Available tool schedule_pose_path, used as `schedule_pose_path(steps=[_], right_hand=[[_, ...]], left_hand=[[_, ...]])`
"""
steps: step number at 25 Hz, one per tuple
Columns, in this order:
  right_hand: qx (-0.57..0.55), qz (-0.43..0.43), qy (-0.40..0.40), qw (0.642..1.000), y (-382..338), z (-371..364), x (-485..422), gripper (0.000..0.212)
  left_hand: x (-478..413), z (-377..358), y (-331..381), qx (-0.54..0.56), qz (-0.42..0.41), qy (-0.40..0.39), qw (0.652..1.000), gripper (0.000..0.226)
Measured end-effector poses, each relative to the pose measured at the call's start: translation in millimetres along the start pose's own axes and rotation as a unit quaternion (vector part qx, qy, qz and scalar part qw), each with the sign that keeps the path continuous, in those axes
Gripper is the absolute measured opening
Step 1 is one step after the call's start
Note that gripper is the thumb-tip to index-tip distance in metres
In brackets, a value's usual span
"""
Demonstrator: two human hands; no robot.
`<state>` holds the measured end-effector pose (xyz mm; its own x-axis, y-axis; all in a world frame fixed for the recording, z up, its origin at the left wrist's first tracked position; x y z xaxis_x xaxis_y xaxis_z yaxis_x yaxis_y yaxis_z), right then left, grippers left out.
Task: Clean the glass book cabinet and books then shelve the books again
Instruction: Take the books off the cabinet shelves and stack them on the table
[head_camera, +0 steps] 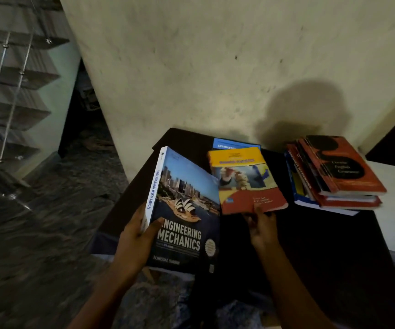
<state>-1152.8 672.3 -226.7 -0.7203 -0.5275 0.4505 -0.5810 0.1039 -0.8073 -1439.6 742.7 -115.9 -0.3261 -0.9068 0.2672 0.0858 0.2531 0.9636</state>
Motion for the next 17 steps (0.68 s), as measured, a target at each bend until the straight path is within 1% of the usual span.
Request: schedule_pose_path(steps=[1,2,3,4,6,8,9,10,11,12,13,14,15,17], right_hand=[[-0.035,-0.006,-0.005,0.999,-1.2,-18.9,-5.3,0.034],[-0.048,-0.024,-0.013,0.998,0.3,-38.3,-13.2,0.023],[-0.030,-0.049,-0.018,0.998,1.1,-55.3,-18.3,0.011],[0.018,-0.075,-0.026,0.997,3.4,-66.3,-21.6,0.008],[0.151,-0.121,-0.045,0.980,7.4,-72.0,-14.9,0.006],[0.281,-0.150,-0.101,0.943,13.6,-64.7,13.7,0.021],[0.318,-0.174,-0.145,0.921,18.6,-61.1,33.1,0.029],[0.324,-0.203,-0.194,0.903,25.2,-59.1,52.9,0.034],[0.294,-0.237,-0.244,0.894,31.1,-59.7,72.9,0.038],[0.235,-0.265,-0.285,0.891,35.2,-61.4,88.9,0.041],[0.190,-0.277,-0.291,0.896,34.6,-63.5,97.6,0.041],[0.175,-0.271,-0.278,0.905,32.0,-65.5,100.3,0.040],[0.199,-0.239,-0.245,0.918,28.1,-65.6,96.1,0.038],[0.279,-0.121,-0.176,0.936,8.5,-65.4,84.8,0.037]], left_hand=[[-1.9,1.4,1.1,0.004,-0.003,-0.001,1.000,0.038],[-4.3,2.7,1.7,0.004,-0.007,-0.001,1.000,0.040],[-5.9,3.4,3.3,0.004,-0.013,-0.001,1.000,0.041],[-7.8,3.7,3.5,0.003,-0.018,-0.001,1.000,0.040],[-9.3,3.1,3.9,0.010,-0.020,-0.006,1.000,0.037],[-9.5,3.7,2.7,0.036,-0.005,-0.012,0.999,0.035],[-10.2,4.9,2.0,0.060,0.007,-0.013,0.998,0.035],[-11.8,5.6,0.9,0.093,0.021,-0.015,0.995,0.035],[-13.2,5.9,-0.7,0.126,0.034,-0.018,0.991,0.036],[-14.2,4.9,-2.6,0.158,0.044,-0.023,0.986,0.038],[-15.4,3.5,-3.8,0.190,0.055,-0.029,0.980,0.040],[-17.6,1.6,-5.7,0.216,0.060,-0.036,0.974,0.041],[-20.7,-0.4,-7.0,0.223,0.061,-0.039,0.972,0.039],[-27.8,-4.1,-8.6,0.199,0.043,-0.042,0.978,0.033]])
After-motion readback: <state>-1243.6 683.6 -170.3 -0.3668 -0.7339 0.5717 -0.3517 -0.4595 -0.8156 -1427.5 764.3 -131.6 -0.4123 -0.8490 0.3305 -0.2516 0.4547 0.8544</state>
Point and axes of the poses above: each hand's wrist, its own x-axis away from the middle knuckle, its own z-axis out of the back of the hand, y = z × x, the point moved 4 cm from there along -x, towards the middle knuckle, and after that the axes turned 9 degrees about x, right-handed, at the moved point
